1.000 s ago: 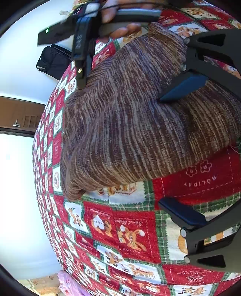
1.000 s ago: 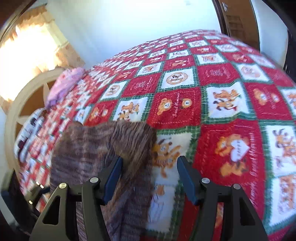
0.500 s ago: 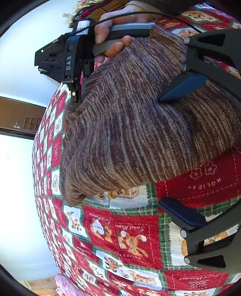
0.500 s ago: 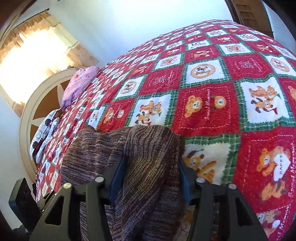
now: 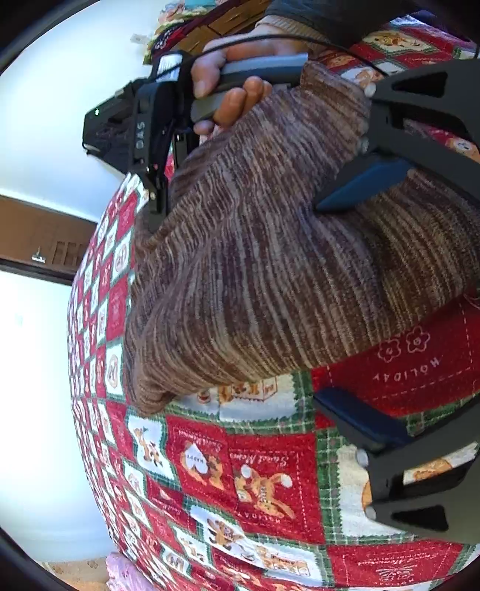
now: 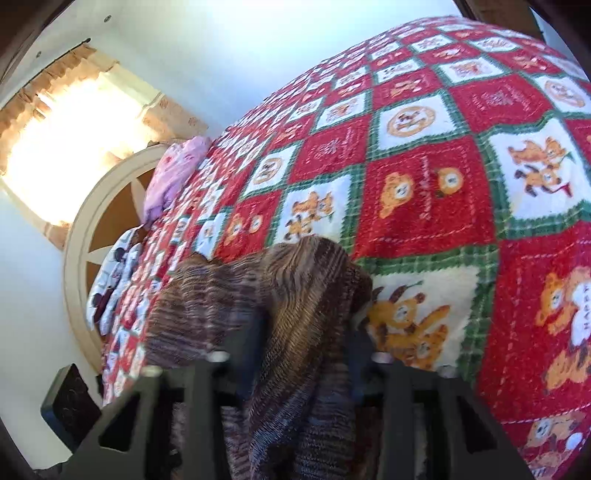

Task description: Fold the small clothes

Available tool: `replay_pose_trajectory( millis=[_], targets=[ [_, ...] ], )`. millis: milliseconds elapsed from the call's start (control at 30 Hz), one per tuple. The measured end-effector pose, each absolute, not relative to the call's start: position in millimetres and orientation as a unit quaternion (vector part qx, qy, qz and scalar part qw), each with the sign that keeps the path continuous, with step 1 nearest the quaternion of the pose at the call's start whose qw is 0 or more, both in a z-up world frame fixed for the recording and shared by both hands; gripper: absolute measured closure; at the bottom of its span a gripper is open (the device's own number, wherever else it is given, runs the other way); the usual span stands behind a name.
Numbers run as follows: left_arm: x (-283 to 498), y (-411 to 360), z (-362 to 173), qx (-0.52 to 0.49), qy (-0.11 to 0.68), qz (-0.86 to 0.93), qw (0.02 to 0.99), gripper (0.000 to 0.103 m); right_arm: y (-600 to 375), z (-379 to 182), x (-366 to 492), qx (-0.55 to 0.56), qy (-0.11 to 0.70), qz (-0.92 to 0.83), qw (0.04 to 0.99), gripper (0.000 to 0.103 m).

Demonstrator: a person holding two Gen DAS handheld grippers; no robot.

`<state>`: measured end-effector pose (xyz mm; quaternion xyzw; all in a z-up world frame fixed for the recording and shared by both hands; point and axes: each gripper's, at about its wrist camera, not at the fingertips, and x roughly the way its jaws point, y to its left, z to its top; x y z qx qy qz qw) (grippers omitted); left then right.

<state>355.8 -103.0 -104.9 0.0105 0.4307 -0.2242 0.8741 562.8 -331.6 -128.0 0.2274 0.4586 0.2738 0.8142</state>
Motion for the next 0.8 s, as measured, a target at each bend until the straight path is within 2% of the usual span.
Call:
replay_pose_trajectory(
  millis=[67, 100, 167, 233, 433, 800],
  targets=[
    [350, -106, -102, 0.013, 0.423, -0.243, 0.873, 0.034, -331, -125, 559, 0.225, 0.453, 0.271, 0.819, 0.077],
    [346, -108, -100, 0.020, 0.416, -0.246, 0.876, 0.038, -329, -122, 556, 0.224, 0.449, 0.271, 0.822, 0.078],
    [341, -109, -97, 0.023, 0.408, -0.248, 0.879, 0.057, -326, -114, 550, 0.222, 0.438, 0.271, 0.828, 0.079],
    [337, -108, -89, 0.021, 0.401, -0.247, 0.882, 0.064, -323, -102, 541, 0.215, 0.421, 0.274, 0.837, 0.080],
    [320, -93, -63, 0.006, 0.387, -0.249, 0.888, 0.069, -293, -60, 515, 0.182, 0.394, 0.289, 0.854, 0.081],
    [275, -38, -39, 0.008, 0.363, -0.193, 0.911, 0.069, -222, -37, 490, 0.173, 0.388, 0.332, 0.842, 0.082]
  ],
)
